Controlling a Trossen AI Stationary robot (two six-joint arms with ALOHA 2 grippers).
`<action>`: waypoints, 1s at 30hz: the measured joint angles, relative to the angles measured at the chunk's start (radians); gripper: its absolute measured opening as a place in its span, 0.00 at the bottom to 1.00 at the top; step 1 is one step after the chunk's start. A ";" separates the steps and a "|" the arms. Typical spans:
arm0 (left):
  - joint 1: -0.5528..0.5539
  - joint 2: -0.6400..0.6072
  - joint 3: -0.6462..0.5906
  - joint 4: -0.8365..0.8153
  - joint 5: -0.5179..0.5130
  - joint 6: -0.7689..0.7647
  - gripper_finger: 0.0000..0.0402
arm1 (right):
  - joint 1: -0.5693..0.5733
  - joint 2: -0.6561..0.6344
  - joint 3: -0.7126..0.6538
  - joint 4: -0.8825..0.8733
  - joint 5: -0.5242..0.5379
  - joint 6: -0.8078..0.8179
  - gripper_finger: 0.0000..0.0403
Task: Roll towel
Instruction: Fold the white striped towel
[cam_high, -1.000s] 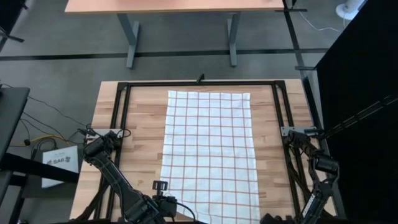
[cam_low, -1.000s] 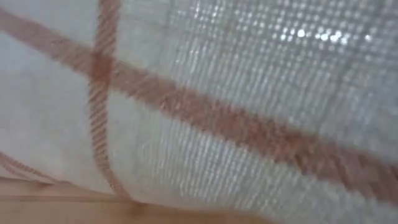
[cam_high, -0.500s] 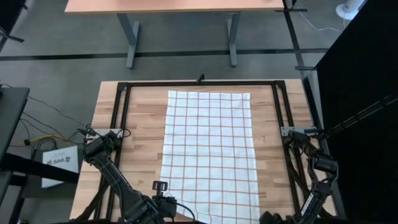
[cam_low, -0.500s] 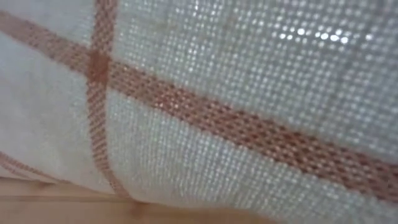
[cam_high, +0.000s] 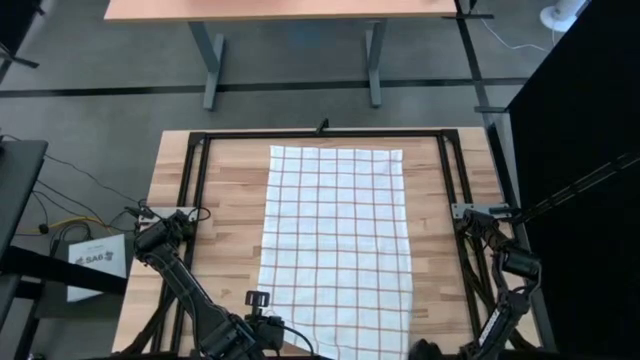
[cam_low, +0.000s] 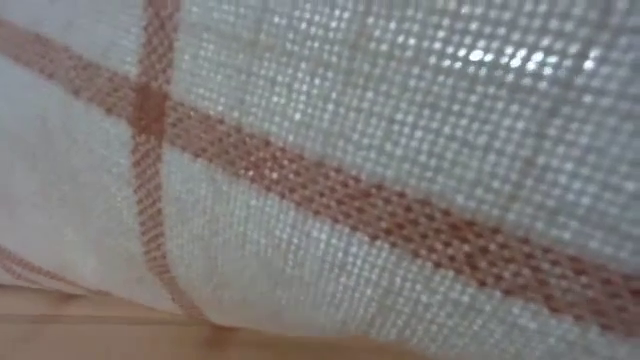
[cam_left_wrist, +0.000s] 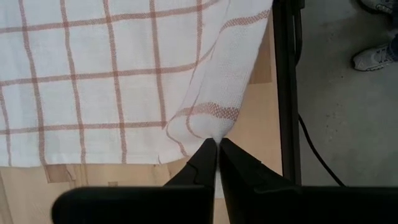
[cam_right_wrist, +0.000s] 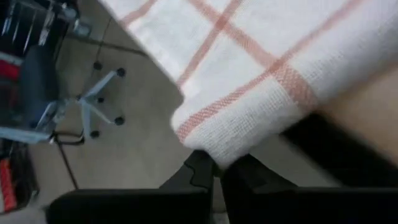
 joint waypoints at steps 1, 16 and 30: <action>0.000 0.000 0.000 0.000 0.000 0.000 0.00 | 0.001 0.000 0.015 0.000 -0.004 -0.022 0.01; 0.000 -0.003 0.014 -0.054 0.016 0.003 0.00 | -0.053 -0.008 0.295 -0.273 -0.052 -0.273 0.00; 0.023 -0.189 0.042 -0.211 -0.076 -0.049 0.00 | -0.041 -0.224 0.332 -0.930 0.014 -0.031 0.00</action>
